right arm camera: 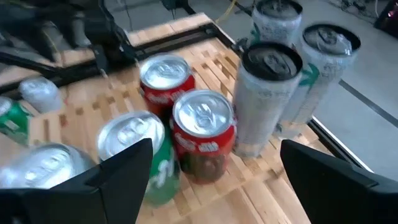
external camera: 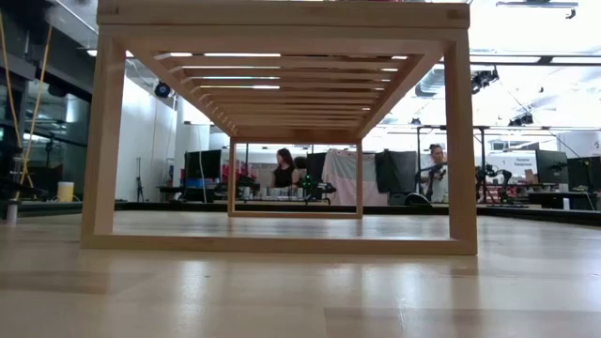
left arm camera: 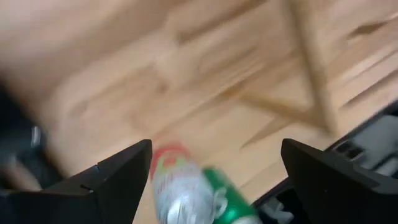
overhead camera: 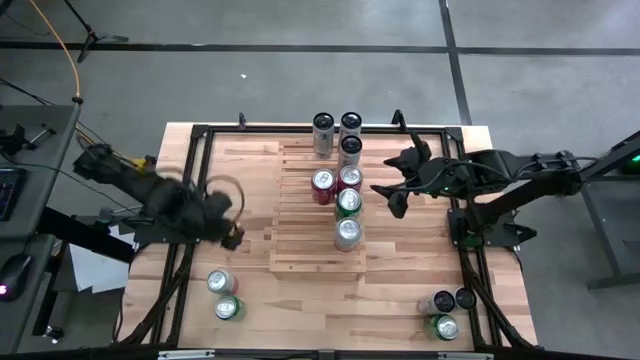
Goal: Place canned beverage on shelf
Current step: Put the pink white soda can on the shelf
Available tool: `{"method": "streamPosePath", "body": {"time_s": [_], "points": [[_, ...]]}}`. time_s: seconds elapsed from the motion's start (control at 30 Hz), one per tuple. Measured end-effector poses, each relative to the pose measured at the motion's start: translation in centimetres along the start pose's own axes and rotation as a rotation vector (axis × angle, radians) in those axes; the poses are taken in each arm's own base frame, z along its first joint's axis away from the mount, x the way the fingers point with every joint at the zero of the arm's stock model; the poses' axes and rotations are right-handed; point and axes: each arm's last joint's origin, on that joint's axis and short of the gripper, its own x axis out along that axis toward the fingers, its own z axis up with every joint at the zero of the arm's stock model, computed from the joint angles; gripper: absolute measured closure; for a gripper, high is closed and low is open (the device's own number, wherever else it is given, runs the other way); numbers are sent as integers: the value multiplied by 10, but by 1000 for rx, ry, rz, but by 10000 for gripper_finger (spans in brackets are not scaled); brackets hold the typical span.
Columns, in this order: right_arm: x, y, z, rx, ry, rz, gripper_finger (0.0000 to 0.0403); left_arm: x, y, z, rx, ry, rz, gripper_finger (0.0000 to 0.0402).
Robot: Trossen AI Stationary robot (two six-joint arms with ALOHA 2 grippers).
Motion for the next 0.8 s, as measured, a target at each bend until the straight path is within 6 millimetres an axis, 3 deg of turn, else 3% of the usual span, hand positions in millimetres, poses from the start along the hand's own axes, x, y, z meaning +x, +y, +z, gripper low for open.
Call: {"method": "streamPosePath", "body": {"time_s": [0.4,0.8], "points": [[7,-11,1,-42,22,-50,64,30,-11,-89,-309,79,185,53],[11,-20,3,-30,32,-67,64,55,-21,-106,-297,67,260,53]]}}
